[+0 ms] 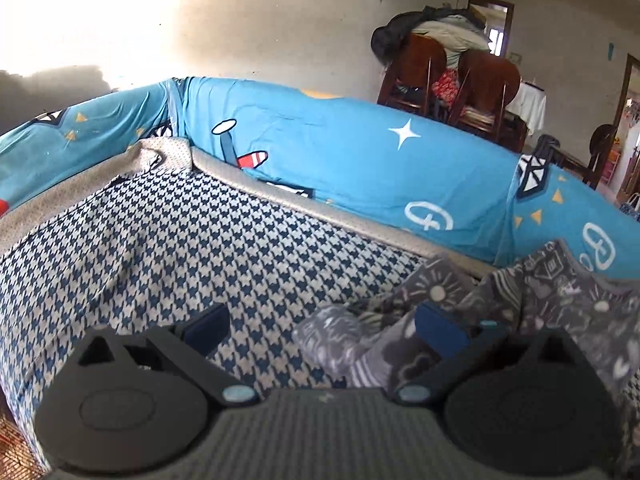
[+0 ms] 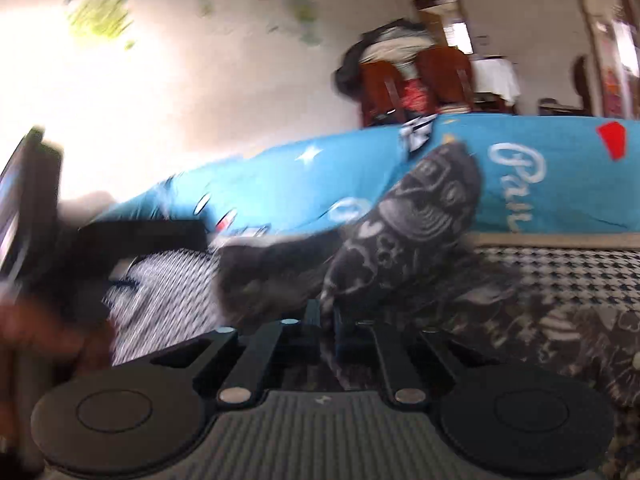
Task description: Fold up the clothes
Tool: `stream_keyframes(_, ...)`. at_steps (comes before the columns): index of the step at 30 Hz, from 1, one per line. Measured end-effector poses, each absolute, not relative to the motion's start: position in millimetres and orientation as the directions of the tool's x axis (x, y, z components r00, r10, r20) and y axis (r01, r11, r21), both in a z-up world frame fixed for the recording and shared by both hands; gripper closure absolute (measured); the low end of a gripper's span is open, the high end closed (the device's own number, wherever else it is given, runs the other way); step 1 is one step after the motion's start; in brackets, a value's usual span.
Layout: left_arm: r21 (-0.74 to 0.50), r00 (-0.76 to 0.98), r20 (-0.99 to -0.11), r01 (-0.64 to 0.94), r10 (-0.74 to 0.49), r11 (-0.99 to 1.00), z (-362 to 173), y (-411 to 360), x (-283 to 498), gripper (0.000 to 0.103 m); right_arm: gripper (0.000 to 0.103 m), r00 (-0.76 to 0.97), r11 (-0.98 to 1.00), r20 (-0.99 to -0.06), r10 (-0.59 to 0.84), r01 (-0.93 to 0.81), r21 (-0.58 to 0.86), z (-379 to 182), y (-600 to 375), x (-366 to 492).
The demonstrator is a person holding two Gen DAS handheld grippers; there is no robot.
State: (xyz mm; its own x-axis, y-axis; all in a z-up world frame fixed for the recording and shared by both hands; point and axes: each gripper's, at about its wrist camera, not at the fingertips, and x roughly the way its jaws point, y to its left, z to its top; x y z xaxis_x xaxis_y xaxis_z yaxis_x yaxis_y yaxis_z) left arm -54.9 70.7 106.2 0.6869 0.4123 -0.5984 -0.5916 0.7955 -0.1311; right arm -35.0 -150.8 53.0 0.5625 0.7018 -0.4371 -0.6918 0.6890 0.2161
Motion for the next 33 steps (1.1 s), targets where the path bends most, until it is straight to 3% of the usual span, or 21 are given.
stream_keyframes(4, -0.106, 0.681, -0.633, -0.549, 0.370, 0.829, 96.8, 63.5, -46.0, 0.000, 0.098, 0.488, 0.630, -0.493, 0.720, -0.758, 0.170, 43.2, -142.2, -64.8)
stream_keyframes(7, -0.087, 0.630, -0.685, -0.571, 0.367, 0.816, 79.4, 67.1, -39.5, 0.000, 0.097, 0.523, 0.638, -0.465, 0.715, -0.759, 0.127, 47.0, -150.2, -76.2)
stream_keyframes(9, -0.106, 0.607, -0.709, -0.595, 0.359, 0.797, 71.8, 72.7, -39.7, 0.000, 0.090, 0.578, 0.676, -0.428, 0.695, -0.727, 0.115, 52.3, -159.3, -74.3)
stream_keyframes(11, -0.133, 0.600, -0.721, -0.612, 0.348, 0.779, 68.9, 78.3, -42.7, 0.000, 0.072, 0.642, 0.736, -0.403, 0.652, -0.664, 0.134, 57.0, -170.4, -64.2)
stream_keyframes(17, -0.147, 0.590, -0.732, -0.624, 0.340, 0.767, 68.5, 85.9, -46.9, 0.000, 0.048, 0.765, 0.868, -0.416, 0.492, -0.394, 0.302, 60.8, -212.1, -8.0)
stream_keyframes(24, -0.070, 0.563, -0.742, -0.606, 0.364, 0.793, 62.9, 84.8, -45.5, 0.000, 0.046, 0.656, 0.801, -0.540, 0.528, -0.172, 0.573, 35.7, -242.2, 55.6)
stream_keyframes(33, -0.048, 0.543, -0.764, -0.585, 0.348, 0.810, 52.6, 91.1, -47.6, 0.000, 0.046, 0.644, 0.754, -0.513, 0.568, -0.158, 0.638, 19.3, -225.2, 85.8)
